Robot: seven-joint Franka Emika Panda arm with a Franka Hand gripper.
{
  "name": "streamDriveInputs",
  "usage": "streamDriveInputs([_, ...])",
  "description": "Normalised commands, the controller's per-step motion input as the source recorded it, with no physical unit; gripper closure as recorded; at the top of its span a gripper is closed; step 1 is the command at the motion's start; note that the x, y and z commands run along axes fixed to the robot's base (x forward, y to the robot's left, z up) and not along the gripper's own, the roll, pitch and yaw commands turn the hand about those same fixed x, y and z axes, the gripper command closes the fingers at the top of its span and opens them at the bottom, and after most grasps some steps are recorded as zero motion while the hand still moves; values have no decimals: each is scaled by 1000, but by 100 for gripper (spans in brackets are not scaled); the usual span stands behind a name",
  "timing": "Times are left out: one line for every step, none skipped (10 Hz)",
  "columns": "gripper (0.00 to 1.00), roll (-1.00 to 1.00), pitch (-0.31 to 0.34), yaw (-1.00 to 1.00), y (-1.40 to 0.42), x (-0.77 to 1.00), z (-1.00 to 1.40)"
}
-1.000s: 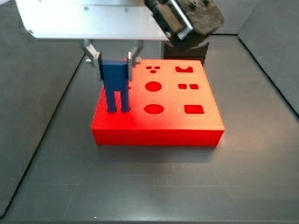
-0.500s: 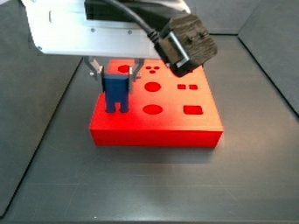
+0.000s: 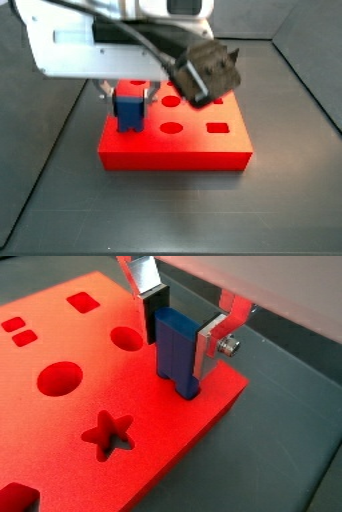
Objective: Insert the square-circle object.
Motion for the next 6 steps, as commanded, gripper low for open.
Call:
streamDriveInputs([100, 13, -107, -117, 0, 0, -669])
streamDriveInputs([100, 11, -130, -66, 0, 29, -849])
streamDriveInputs([100, 1, -131, -29, 0, 26, -971])
streamDriveInputs([100, 0, -129, -20, 0, 17, -989])
streamDriveInputs([100, 0, -91, 0, 43, 0, -783])
streamDriveInputs([100, 0, 0, 0, 0, 0, 0])
